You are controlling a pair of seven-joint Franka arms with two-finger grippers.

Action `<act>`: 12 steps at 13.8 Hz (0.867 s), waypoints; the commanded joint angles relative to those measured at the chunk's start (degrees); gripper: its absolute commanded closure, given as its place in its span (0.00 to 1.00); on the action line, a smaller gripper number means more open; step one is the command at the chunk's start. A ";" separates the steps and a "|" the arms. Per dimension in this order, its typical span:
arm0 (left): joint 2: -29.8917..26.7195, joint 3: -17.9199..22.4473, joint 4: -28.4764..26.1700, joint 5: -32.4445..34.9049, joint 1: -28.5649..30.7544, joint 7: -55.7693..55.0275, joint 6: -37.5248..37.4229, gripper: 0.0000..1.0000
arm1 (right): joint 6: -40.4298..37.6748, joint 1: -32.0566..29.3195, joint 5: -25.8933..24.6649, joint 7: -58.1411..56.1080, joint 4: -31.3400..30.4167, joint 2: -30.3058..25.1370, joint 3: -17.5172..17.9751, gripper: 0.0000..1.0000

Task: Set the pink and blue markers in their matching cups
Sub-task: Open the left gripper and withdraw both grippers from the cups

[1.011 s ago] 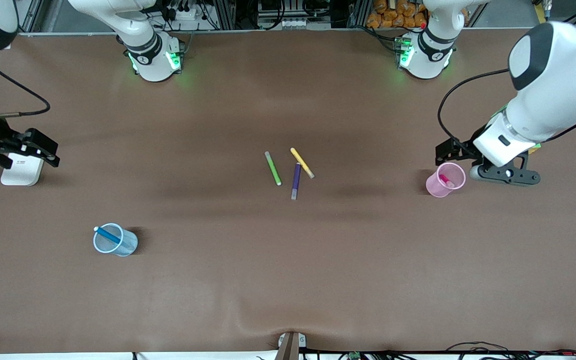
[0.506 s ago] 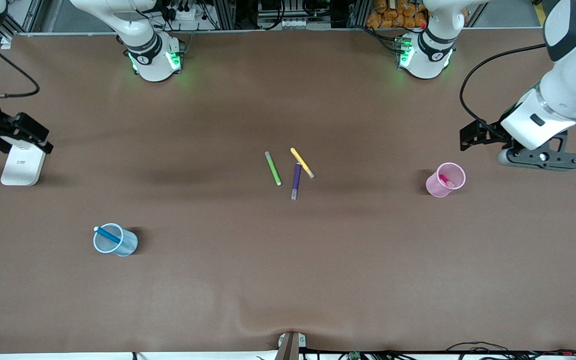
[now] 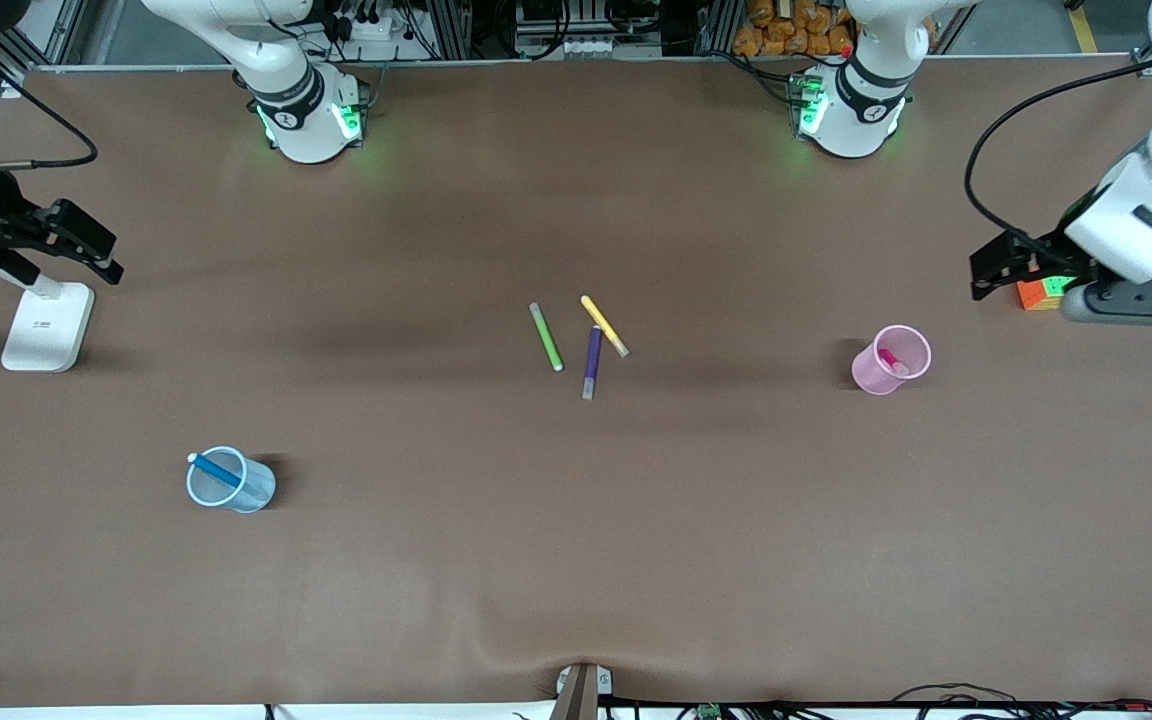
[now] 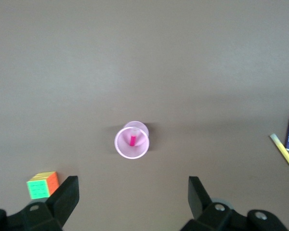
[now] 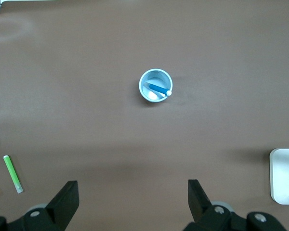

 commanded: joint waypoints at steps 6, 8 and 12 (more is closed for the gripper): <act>-3.70 4.94 2.88 1.24 -3.67 -0.59 -6.06 0.00 | -5.44 -1.38 0.13 0.49 5.90 2.73 0.72 0.00; -5.29 11.70 2.18 1.07 -10.43 -1.02 -7.46 0.00 | -5.52 -1.12 0.13 0.49 5.81 2.73 0.72 0.00; -7.84 13.74 -0.45 0.19 -14.76 -6.74 -10.02 0.00 | -5.52 -1.21 0.13 0.41 5.64 2.73 0.72 0.00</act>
